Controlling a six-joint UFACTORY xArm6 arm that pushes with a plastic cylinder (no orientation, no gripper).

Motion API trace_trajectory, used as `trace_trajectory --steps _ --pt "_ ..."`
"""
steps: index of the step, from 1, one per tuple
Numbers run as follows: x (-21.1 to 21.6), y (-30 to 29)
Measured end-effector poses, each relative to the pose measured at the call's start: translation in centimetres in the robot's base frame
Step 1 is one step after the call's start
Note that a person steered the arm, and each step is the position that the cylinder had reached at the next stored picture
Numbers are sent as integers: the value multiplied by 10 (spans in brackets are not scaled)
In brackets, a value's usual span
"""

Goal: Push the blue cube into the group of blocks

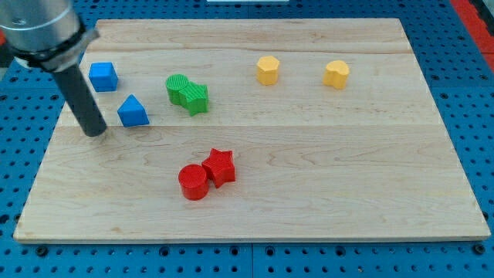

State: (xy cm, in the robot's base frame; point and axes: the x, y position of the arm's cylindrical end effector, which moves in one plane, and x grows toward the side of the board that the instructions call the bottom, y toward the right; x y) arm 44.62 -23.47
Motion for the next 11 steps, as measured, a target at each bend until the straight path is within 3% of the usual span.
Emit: trace_trajectory --steps 2,3,4,5,7,8,9,10,11 --pt "-13 83" --pt "-13 38" --pt "-16 -52" --pt "-36 -69" --pt "-113 -37" --pt "-103 6" --pt "-57 57" --pt "-52 21" --pt "-4 -20"
